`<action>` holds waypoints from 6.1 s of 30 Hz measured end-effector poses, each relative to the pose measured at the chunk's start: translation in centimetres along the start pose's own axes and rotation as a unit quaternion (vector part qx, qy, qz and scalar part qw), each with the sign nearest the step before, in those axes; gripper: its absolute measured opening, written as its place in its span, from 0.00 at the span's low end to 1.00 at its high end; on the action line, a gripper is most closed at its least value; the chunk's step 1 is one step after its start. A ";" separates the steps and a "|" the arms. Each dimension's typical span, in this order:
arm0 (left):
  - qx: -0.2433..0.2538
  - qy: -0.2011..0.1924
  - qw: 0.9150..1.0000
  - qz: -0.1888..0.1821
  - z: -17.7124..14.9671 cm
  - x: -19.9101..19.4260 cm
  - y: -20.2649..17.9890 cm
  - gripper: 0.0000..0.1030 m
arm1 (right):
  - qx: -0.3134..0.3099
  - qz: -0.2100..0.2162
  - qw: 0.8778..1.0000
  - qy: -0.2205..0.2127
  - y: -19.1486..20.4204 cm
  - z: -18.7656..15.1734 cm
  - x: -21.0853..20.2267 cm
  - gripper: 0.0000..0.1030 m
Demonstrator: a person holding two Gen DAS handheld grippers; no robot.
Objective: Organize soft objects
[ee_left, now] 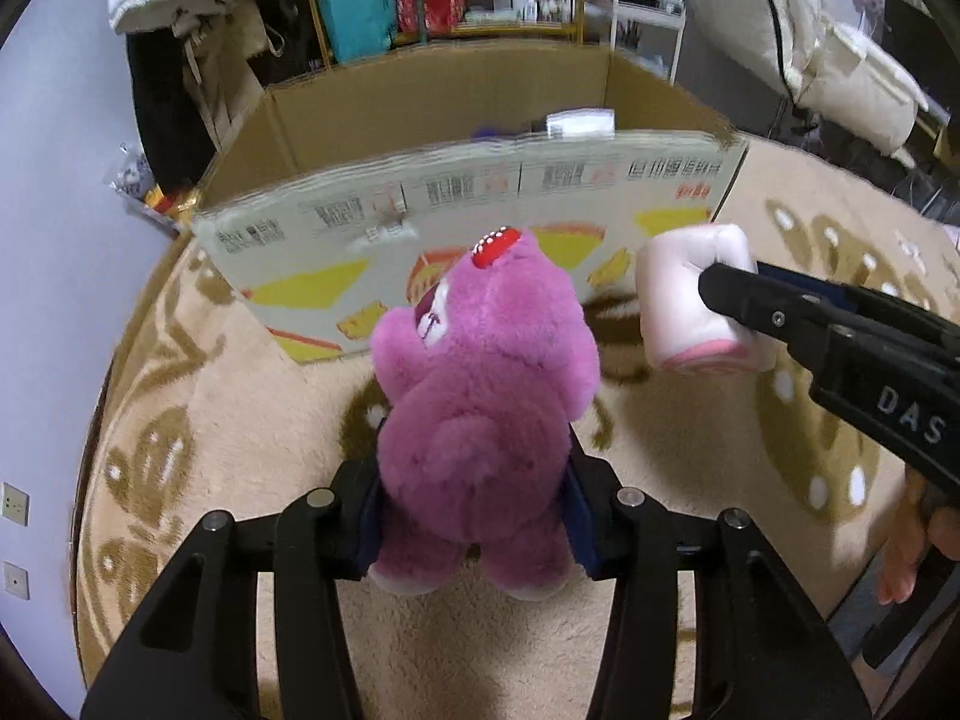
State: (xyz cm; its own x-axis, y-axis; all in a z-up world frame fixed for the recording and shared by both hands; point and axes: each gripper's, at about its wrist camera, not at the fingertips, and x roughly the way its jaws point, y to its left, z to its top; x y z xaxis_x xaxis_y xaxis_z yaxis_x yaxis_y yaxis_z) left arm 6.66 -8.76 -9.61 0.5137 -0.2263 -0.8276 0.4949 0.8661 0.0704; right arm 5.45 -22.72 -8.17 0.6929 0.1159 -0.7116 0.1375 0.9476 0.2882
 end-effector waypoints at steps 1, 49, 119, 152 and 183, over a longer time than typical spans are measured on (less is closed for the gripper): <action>0.000 -0.011 1.000 0.003 0.0 -0.4 0.0 0.46 | -0.001 -0.001 1.000 -0.008 0.1 0.1 -0.5 0.30; -0.010 -0.222 0.969 0.105 8.6 -3.9 3.8 0.46 | -0.063 -0.026 0.978 -0.195 3.2 9.4 -1.8 0.31; -0.073 -0.235 0.964 0.098 -1.7 -16.0 4.7 0.97 | -0.082 -0.008 0.969 -0.232 5.4 2.8 -16.4 1.00; -0.055 -0.268 0.959 0.067 -1.6 -15.9 4.0 0.97 | -0.069 -0.027 0.973 -0.220 3.5 0.7 -15.1 1.00; -0.066 -0.261 0.961 0.067 -2.0 -15.1 4.3 0.97 | -0.064 -0.034 0.973 -0.218 3.1 0.9 -14.9 1.00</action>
State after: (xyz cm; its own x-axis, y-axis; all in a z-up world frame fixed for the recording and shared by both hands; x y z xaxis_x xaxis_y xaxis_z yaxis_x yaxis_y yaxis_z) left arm -0.36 -0.68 2.09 0.8649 -0.2716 -0.4220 0.3241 0.9443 0.0565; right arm -3.81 -21.72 3.86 0.9239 -0.0584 -0.3782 0.1224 0.9814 0.1476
